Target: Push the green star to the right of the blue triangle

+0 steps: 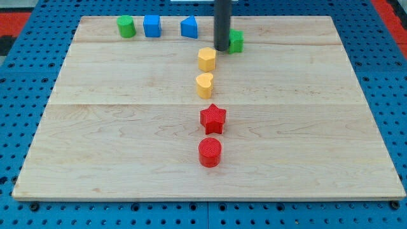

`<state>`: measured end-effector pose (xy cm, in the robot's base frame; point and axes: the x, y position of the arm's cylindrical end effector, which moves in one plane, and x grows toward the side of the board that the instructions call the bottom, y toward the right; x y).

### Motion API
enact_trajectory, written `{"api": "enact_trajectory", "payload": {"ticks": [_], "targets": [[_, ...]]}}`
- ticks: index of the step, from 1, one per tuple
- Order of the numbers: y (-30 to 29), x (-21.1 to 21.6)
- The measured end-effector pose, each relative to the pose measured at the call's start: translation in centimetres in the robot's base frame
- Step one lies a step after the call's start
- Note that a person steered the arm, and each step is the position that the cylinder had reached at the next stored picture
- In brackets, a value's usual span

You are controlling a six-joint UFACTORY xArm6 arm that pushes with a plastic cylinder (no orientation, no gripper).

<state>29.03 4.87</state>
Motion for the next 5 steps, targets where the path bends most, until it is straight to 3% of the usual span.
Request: {"api": "enact_trajectory", "payload": {"ticks": [2, 4, 5], "targets": [[2.4, 1.5], [2.6, -3.2], [2.7, -3.4]]}}
